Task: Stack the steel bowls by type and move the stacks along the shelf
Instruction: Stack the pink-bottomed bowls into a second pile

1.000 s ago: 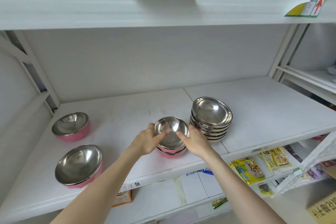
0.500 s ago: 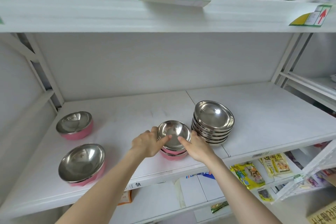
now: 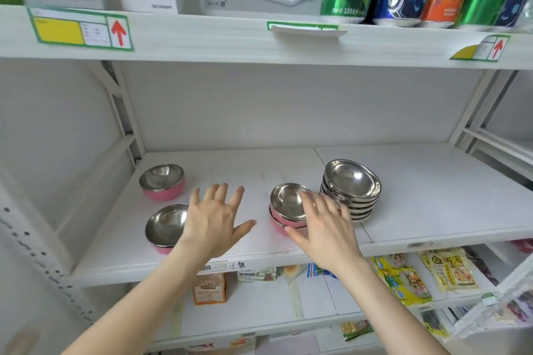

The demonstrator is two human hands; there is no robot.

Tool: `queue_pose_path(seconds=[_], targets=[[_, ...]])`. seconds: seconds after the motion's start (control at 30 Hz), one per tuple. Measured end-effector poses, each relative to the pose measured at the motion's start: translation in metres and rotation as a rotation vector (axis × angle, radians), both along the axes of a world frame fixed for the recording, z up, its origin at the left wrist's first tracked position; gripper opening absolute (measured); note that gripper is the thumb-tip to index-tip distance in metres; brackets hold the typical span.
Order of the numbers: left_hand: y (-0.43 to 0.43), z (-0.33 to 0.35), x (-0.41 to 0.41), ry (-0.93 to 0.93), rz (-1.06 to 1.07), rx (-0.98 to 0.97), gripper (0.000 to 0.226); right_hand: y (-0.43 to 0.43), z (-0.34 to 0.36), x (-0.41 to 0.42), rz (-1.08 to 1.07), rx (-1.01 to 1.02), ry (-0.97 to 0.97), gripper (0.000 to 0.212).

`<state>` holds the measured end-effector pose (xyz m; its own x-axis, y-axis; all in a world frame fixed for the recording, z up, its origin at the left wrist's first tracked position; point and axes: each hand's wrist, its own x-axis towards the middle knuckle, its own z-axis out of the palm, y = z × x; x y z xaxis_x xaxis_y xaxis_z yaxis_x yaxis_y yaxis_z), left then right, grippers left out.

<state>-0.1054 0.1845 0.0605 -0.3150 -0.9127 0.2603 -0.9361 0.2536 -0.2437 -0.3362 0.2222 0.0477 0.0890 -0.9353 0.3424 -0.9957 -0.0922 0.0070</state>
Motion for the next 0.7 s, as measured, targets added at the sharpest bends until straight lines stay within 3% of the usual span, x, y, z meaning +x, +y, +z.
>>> queue_pose_path(seconds=[0.37,0.7], targets=[[0.058,0.027,0.093,0.095,0.067,-0.203,0.07,0.007,0.021,0.086,0.258,-0.178,-0.035,0.081],[-0.011,0.023,0.169,0.062,0.114,-0.152,0.067,-0.061,0.011,0.17,0.227,-0.132,-0.144,0.086]])
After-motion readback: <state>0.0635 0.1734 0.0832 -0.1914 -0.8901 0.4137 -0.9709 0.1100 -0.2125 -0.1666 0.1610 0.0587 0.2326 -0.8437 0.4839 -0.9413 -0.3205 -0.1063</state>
